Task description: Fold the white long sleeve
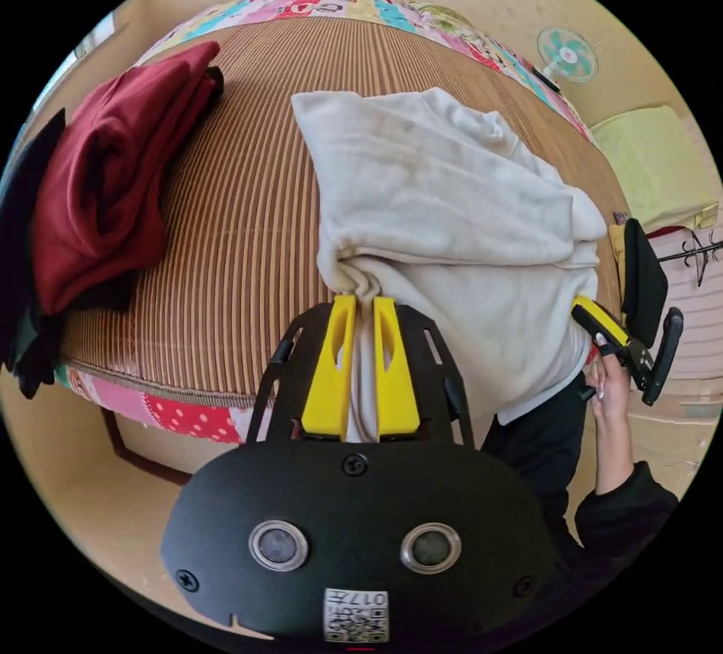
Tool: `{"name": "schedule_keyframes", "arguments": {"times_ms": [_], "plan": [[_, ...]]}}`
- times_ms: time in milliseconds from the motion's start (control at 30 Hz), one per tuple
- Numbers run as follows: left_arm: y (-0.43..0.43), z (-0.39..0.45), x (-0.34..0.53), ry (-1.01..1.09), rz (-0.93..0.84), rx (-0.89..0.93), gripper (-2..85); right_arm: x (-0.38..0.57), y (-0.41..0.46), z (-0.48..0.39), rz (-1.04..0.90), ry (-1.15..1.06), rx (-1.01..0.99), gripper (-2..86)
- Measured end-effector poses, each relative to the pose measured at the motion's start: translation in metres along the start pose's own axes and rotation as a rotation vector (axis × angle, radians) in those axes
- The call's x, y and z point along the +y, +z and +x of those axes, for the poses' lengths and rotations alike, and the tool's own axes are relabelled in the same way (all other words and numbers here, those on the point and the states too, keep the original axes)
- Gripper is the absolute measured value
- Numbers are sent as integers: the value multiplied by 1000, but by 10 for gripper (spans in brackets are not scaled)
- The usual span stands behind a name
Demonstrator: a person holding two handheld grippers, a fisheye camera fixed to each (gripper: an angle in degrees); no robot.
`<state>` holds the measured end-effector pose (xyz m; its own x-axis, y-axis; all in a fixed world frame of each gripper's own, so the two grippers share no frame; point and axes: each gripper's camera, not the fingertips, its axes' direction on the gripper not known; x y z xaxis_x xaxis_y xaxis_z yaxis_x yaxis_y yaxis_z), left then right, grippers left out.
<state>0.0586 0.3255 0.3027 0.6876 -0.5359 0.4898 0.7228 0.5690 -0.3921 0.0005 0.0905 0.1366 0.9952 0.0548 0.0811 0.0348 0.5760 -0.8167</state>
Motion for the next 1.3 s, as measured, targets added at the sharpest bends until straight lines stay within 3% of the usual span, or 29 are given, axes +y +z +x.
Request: {"name": "schedule_keyframes", "arguments": {"times_ms": [100, 300, 467, 600, 767, 867, 967, 1067, 1100, 1233, 1300], "plan": [[10, 20, -55, 36, -25, -39, 44, -52, 11, 25, -36, 37, -86, 51], [27, 16, -177, 52, 98, -84, 44, -167, 42, 79, 37, 98, -201, 40], [7, -33, -242, -65, 76, 40, 58, -238, 33, 97, -97, 73, -208, 60], [-35, -65, -170, -8, 251, 107, 106, -162, -36, 87, 94, -41, -201, 102], [-52, -89, -24, -27, 216, 80, 138, -30, -62, 49, 61, -140, -39, 165], [-51, -99, 30, -57, 161, 78, 106, 36, -63, 38, 44, -138, 146, 123], [-58, -100, 52, -51, 128, 52, 47, 70, -88, 57, 149, -13, 161, 51], [-72, -114, 47, -34, 38, 170, 37, 78, -130, 93, 260, 76, -41, 40], [-79, -120, 47, -38, 43, 219, 35, 83, -146, 120, 300, 165, -191, 37], [-140, -178, 71, -37, 216, 697, 29, 148, -149, 223, 425, 608, -881, 32], [-149, -203, 90, -61, 231, 799, 27, 184, -139, 237, 395, 683, -953, 31]]}}
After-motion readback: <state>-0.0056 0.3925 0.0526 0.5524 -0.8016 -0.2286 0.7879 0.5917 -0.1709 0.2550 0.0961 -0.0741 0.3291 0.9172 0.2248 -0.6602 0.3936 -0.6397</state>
